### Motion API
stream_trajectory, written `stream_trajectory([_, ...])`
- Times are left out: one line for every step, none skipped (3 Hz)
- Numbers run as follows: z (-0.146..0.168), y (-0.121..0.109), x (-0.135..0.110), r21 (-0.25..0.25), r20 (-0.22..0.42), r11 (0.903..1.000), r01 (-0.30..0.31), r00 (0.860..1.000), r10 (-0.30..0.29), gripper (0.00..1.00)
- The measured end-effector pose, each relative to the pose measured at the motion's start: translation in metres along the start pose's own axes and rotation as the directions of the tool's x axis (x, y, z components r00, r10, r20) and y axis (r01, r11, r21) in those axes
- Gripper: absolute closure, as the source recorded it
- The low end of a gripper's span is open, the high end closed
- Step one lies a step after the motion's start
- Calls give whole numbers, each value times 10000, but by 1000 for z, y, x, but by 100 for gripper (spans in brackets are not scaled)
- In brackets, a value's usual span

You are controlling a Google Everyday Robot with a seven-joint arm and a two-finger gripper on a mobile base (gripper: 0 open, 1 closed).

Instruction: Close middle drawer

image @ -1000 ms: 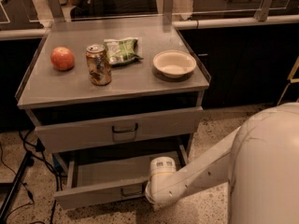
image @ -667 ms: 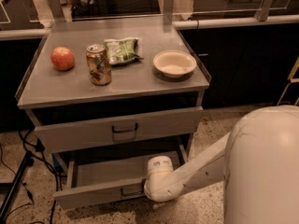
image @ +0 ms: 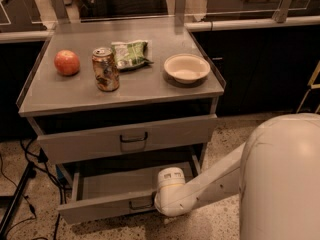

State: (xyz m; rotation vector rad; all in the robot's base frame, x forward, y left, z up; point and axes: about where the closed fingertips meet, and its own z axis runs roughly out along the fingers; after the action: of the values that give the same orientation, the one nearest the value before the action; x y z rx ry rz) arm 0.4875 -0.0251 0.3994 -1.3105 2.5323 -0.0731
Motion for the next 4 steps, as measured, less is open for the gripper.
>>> stream_trajectory([0,0,0,0,0,10000,0,10000,0,37])
stream_trajectory([0,0,0,0,0,10000,0,10000,0,14])
stream_trajectory([0,0,0,-1,-1,10000,1,10000,-1,0])
stream_trajectory([0,0,0,-1,-1,10000,1,10000,-1,0])
